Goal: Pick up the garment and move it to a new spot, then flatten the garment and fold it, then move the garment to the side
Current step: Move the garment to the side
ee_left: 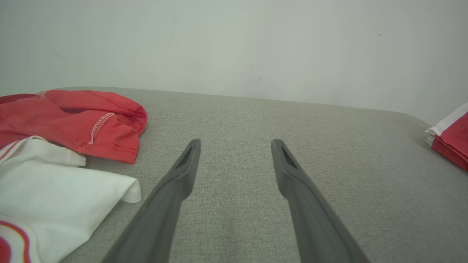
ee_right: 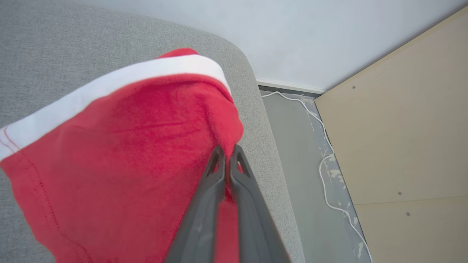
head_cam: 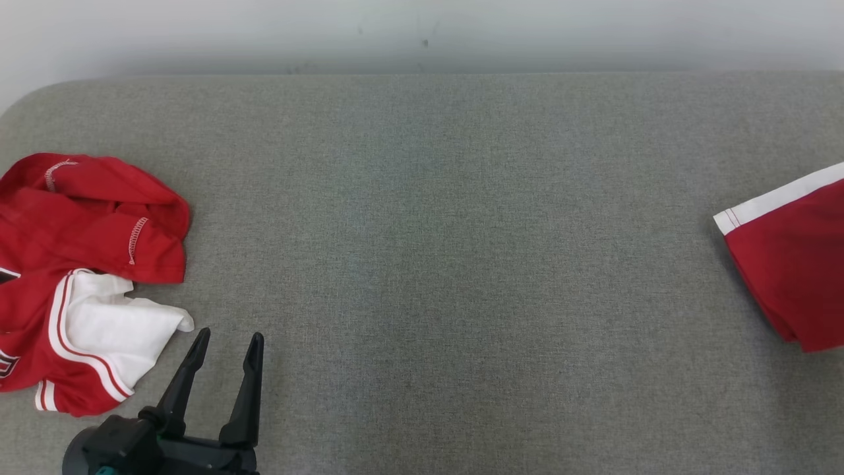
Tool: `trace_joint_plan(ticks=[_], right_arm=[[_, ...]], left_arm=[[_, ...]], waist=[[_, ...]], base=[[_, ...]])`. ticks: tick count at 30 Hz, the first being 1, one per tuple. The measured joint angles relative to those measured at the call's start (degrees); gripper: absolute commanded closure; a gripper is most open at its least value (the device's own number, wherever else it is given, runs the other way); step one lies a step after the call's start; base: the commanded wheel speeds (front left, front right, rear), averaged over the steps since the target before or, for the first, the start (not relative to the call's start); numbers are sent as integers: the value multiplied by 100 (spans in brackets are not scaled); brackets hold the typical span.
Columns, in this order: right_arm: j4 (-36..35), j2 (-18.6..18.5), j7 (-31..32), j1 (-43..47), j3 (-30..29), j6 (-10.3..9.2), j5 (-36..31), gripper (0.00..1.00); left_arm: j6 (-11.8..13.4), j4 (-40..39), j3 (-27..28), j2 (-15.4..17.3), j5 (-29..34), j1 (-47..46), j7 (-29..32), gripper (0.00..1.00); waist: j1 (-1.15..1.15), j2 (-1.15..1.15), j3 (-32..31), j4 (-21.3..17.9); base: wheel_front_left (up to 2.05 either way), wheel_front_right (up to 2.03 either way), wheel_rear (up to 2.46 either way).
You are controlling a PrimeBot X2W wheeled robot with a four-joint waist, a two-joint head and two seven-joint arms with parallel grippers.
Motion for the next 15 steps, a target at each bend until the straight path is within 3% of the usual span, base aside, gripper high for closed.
trace_joint_plan(ticks=[3,4,5,6,7,8,15], right_arm=[[-38,25,-33,-1,-15,0,-3,100],[-53,32,-78,1,-13,0,-3,89],[-74,49,-108,1,-14,0,-3,89],[-90,73,-130,1,-3,0,-3,64],[-112,90,-158,2,16,0,-4,20],[-129,105,-163,2,35,0,-14,0],[-179,107,-279,14,48,-1,-215,0]], left_arm=[[0,2,-9,2,0,-11,0,0],[-1,4,-12,3,0,-11,0,0],[-1,8,-15,2,0,-12,0,0],[-1,13,-20,2,0,-15,0,0],[-2,21,-20,2,0,-19,0,0],[-2,29,-20,3,0,-25,0,0],[-4,56,-41,-10,0,-68,0,0]], waist=[[0,0,9,-13],[0,0,11,-16],[0,0,12,-19],[0,0,13,-21],[0,0,14,-23],[0,0,14,-25],[0,0,1,-34]], base=[[0,0,0],[0,0,0],[0,0,0],[0,0,0],[0,0,0],[0,0,0],[0,0,0]])
